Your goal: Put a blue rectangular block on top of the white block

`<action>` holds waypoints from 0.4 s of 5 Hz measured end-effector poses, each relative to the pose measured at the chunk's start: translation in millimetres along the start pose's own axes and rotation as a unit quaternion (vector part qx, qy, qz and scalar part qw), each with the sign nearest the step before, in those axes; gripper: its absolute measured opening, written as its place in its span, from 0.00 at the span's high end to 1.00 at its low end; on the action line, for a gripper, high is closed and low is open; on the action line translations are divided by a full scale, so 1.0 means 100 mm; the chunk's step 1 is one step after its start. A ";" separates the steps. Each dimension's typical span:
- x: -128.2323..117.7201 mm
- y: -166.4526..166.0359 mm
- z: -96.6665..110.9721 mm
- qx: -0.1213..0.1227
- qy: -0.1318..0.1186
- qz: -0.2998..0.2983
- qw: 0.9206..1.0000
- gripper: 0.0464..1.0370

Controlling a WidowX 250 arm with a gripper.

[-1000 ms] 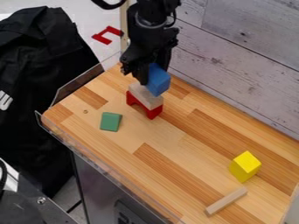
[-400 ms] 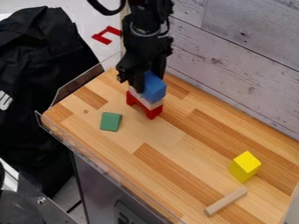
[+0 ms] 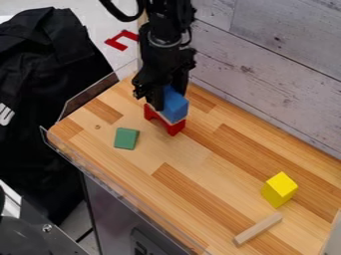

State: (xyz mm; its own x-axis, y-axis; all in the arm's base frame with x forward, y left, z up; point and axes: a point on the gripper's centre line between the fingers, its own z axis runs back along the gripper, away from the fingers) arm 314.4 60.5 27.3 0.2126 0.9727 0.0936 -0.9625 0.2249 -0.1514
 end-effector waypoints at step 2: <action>0.02 -0.02 0.00 0.007 0.007 -0.004 1.000 0.03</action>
State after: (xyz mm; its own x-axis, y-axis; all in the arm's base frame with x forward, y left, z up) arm 316.4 62.0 27.7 0.2223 0.9716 0.0811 -0.9632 0.2317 -0.1364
